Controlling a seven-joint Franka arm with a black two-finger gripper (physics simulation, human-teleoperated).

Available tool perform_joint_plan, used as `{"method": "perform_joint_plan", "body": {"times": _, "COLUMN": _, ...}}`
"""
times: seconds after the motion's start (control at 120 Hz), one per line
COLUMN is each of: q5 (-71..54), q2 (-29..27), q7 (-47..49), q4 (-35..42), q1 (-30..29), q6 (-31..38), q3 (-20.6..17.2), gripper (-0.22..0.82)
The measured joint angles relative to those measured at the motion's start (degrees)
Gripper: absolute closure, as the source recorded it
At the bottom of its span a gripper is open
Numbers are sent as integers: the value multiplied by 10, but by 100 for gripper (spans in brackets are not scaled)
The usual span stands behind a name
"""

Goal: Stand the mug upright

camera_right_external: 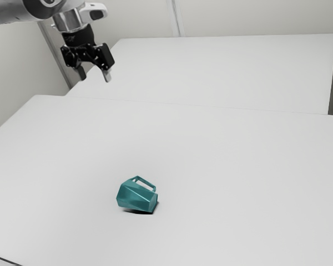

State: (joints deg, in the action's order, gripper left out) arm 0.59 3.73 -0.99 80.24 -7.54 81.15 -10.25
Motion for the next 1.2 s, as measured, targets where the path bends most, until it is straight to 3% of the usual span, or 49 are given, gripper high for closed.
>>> {"method": "perform_joint_plan", "body": {"times": 0.167, "q5": 6, "q2": 0, "q7": -4, "q4": 6, "q1": -3, "q6": -14, "q3": 0, "gripper": 0}}
{"method": "perform_joint_plan", "body": {"times": 0.358, "q5": 27, "q2": -6, "q7": -6, "q4": 78, "q1": -5, "q6": -17, "q3": 4, "gripper": 0}}
{"method": "perform_joint_plan", "body": {"times": 0.725, "q5": 151, "q2": -6, "q7": -6, "q4": 209, "q1": -7, "q6": -14, "q3": 95, "gripper": 0}}
{"method": "perform_joint_plan", "body": {"times": 0.967, "q5": 211, "q2": -6, "q7": -6, "q4": 283, "q1": -15, "q6": -1, "q3": 104, "gripper": 0}}
{"method": "perform_joint_plan", "body": {"times": 1.092, "q5": 236, "q2": -6, "q7": -7, "q4": 320, "q1": 11, "q6": 3, "q3": 128, "gripper": 0}}
{"method": "perform_joint_plan", "body": {"times": 1.2, "q5": 259, "q2": -6, "q7": -10, "q4": 346, "q1": 0, "q6": 5, "q3": 138, "gripper": 0}}
